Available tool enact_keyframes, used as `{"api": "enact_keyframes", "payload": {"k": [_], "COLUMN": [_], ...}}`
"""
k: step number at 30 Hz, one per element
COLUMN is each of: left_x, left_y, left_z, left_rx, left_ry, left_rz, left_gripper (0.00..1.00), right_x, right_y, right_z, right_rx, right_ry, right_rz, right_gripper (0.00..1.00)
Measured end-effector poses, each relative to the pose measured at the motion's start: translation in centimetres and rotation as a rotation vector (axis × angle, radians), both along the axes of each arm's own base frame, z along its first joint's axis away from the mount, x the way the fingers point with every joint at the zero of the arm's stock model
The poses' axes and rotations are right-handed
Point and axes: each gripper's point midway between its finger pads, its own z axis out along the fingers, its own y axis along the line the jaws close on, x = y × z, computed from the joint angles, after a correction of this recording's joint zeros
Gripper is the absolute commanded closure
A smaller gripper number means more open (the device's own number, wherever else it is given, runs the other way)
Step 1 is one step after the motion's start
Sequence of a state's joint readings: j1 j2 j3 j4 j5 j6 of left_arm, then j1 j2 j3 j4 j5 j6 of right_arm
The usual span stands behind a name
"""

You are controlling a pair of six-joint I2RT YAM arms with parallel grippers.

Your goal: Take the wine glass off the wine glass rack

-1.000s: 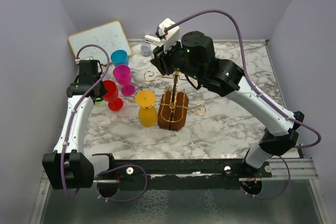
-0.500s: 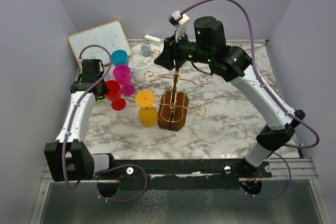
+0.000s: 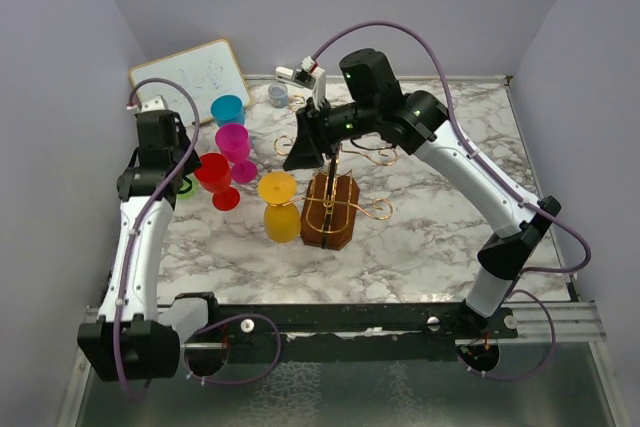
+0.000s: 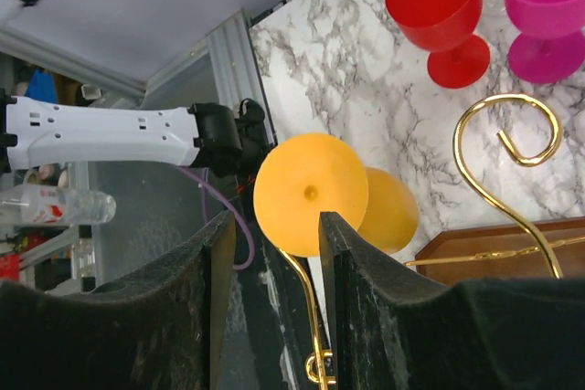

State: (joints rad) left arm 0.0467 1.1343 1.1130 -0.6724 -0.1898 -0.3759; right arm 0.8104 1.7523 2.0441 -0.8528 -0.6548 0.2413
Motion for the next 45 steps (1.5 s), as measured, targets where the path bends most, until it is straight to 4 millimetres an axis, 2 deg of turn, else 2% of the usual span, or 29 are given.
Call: {"api": "enact_keyframes", "payload": {"k": [2,7,11,16,23,32,45], "left_x": [-0.4,-1.7,-2.2,-2.1,-2.3,-2.3,-2.4], "left_y": [-0.1,-1.6,-3.6,-5.3,-5.9,-6.2,-6.6], "left_z": [3.1,8.6,10.0,9.1,9.1,9.2,9.2], "left_rx": [-0.004,-0.064,-0.152,-0.229,-0.253,-0.257,-0.258], "left_ry": [-0.105,-0.334,-0.421,-0.413,-0.413,-0.416,-0.417], "left_rz": [0.006,-0.039,-0.112,-0.17,-0.192,-0.204,-0.217], "left_gripper": [0.6,0.6,0.6,0.6,0.6,0.6,0.6], "right_x": [-0.4,-0.7,-0.5,0.0,0.7,0.6,-0.5], "right_y": [-0.2,-0.4,-0.3,0.0,0.4,0.5,1.3], "right_z": [-0.5,-1.0,-1.9,-3.5,-5.2,-5.8,-6.8], "right_rx": [-0.013,-0.036,-0.066,-0.114,-0.155,-0.168,-0.197], "right_ry": [0.021,0.041,0.063,0.098,0.127,0.139,0.162], "right_rz": [0.011,0.016,0.017,0.007,-0.002,0.0,0.025], "right_gripper": [0.58,0.58,0.57,0.57,0.58,0.58,0.61]}}
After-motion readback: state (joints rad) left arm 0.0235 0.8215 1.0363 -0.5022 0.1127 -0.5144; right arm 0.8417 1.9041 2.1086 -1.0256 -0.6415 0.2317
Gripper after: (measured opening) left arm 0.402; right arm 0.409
